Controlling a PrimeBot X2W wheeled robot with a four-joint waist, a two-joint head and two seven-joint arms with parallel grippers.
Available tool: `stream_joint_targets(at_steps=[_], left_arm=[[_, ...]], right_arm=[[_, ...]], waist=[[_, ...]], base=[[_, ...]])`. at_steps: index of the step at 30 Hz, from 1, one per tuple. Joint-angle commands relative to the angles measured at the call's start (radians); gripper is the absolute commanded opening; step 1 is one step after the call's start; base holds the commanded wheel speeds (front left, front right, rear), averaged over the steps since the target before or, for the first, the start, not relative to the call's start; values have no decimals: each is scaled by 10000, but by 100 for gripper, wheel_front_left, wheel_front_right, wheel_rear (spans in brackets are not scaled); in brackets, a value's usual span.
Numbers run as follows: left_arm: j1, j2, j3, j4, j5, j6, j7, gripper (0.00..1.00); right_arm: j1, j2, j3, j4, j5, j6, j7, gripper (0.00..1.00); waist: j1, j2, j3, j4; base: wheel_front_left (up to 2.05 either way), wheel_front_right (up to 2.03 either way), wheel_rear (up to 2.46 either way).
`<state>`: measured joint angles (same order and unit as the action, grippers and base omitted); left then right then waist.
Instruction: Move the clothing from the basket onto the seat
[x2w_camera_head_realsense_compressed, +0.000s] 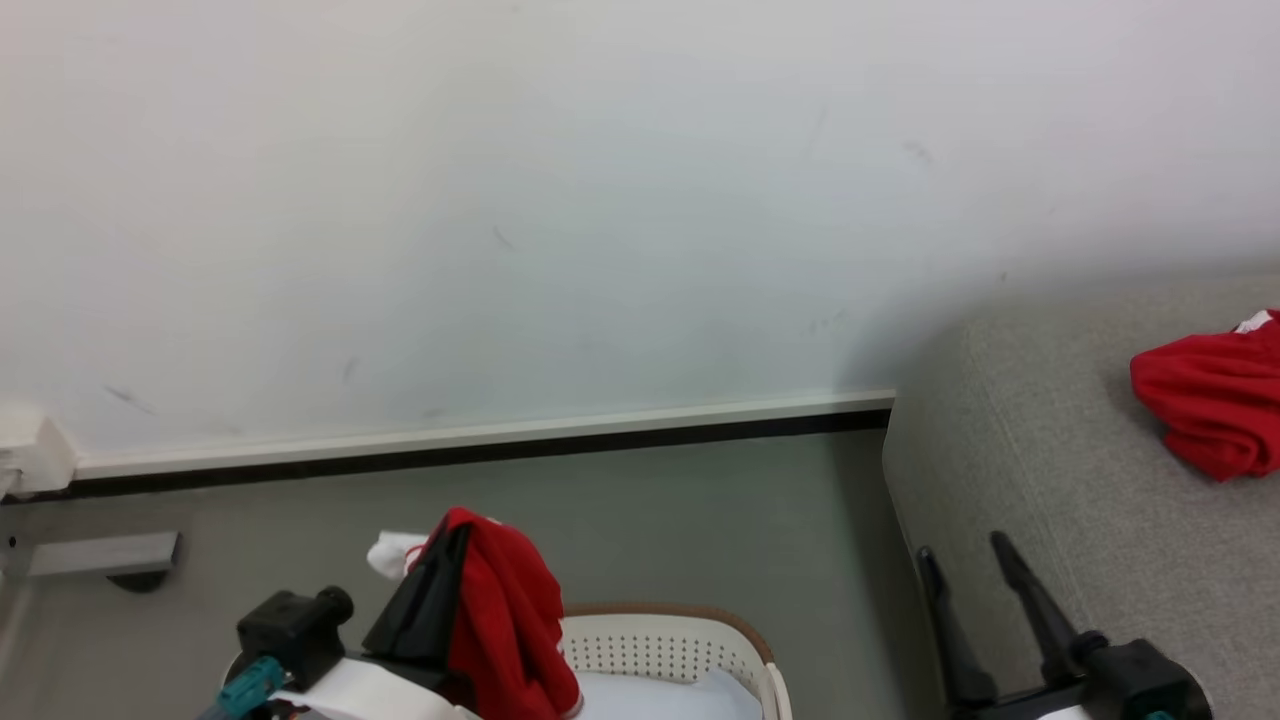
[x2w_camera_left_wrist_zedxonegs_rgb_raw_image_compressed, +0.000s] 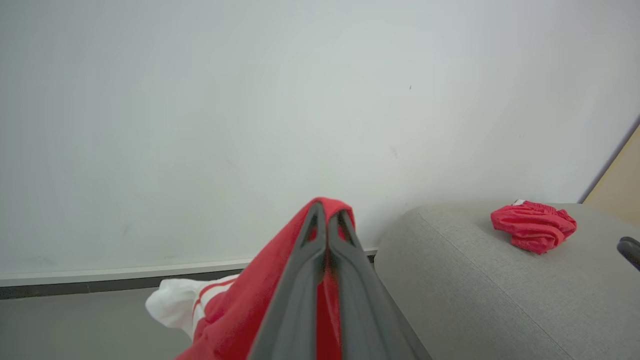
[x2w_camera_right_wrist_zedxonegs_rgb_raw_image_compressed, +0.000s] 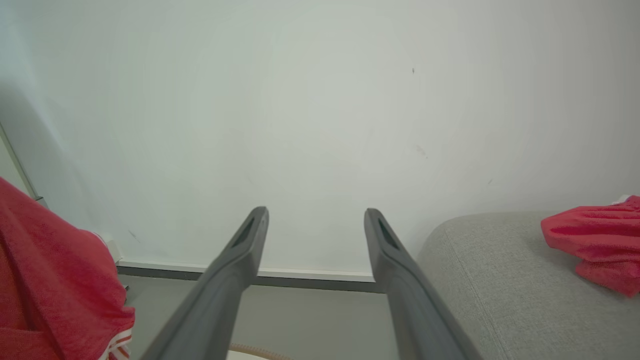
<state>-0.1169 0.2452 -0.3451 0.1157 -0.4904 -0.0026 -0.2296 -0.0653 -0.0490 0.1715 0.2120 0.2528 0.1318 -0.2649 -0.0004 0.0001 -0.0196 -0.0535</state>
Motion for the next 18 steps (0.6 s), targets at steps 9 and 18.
stream_joint_targets(at_steps=[9,18], left_arm=[[182,497,-133,-1703,-55,39,909,0],[-441,463,-907,-2875,71,-359,1773,0]], right_arm=[[-524,-35,2458,-82,-441,-22,8,100],[-2493,-908,5365,167,72,-22,9,100]], waist=[[4,-1,-260,-6],[4,-1,-182,-111]], base=[[0,0,0],[0,0,0]])
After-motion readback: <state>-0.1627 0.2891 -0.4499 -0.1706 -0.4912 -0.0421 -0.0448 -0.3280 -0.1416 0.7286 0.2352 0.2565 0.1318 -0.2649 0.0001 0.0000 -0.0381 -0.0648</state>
